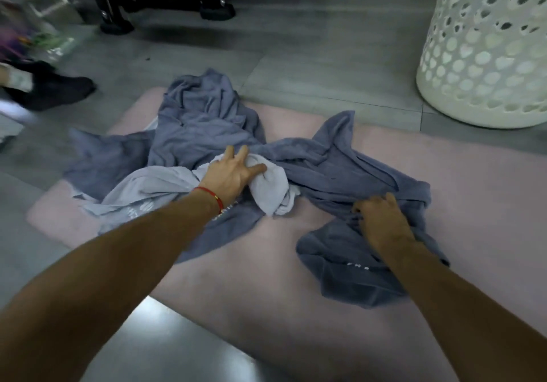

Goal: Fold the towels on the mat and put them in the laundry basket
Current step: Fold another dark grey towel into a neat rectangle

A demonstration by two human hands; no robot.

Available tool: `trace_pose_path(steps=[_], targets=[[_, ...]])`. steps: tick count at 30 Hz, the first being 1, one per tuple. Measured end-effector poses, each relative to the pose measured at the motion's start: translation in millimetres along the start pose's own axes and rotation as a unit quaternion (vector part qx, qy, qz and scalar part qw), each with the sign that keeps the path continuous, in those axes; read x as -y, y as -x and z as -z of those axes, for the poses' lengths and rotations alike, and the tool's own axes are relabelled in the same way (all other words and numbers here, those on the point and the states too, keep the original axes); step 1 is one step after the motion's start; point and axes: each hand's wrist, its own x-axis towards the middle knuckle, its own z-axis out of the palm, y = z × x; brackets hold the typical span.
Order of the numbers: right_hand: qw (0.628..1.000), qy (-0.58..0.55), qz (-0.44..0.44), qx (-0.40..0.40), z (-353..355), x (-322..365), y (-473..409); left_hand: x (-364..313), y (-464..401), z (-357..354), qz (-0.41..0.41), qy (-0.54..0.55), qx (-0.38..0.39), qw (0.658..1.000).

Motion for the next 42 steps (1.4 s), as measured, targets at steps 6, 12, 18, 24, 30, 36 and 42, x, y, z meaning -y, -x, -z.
trace_pose_path(steps=[6, 12, 18, 24, 30, 36, 42], targets=[[0.993, -0.054, 0.013, -0.103, 10.5, 54.3, 18.5, 118.3, -22.6, 69.1, 0.119, -0.070, -0.072, 0.988], [0.996, -0.011, -0.011, -0.090, 34.5, 79.9, 16.4, 100.0, -14.1, 34.1, 0.210, -0.075, 0.079, 0.972], [0.963, -0.174, -0.180, 0.102, 30.1, 39.2, -17.3, -46.0, 0.8, -6.6, 0.104, 0.224, 0.025, 0.969], [0.975, -0.208, -0.063, 0.057, 15.6, 25.7, 34.0, -112.3, -32.7, -11.6, 0.251, 0.491, 0.042, 0.833], [0.965, -0.121, -0.017, 0.233, 53.6, 14.4, 102.7, -107.2, -80.5, -34.2, 0.340, 0.576, 0.004, 0.743], [0.953, -0.284, -0.091, 0.050, 58.6, -13.3, 89.5, -157.9, -42.2, -21.7, 0.229, 0.525, -0.117, 0.811], [0.837, -0.530, -0.131, 0.038, 57.2, -3.5, 35.4, -224.3, 41.4, 28.9, 0.000, 0.611, -0.065, 0.789]])
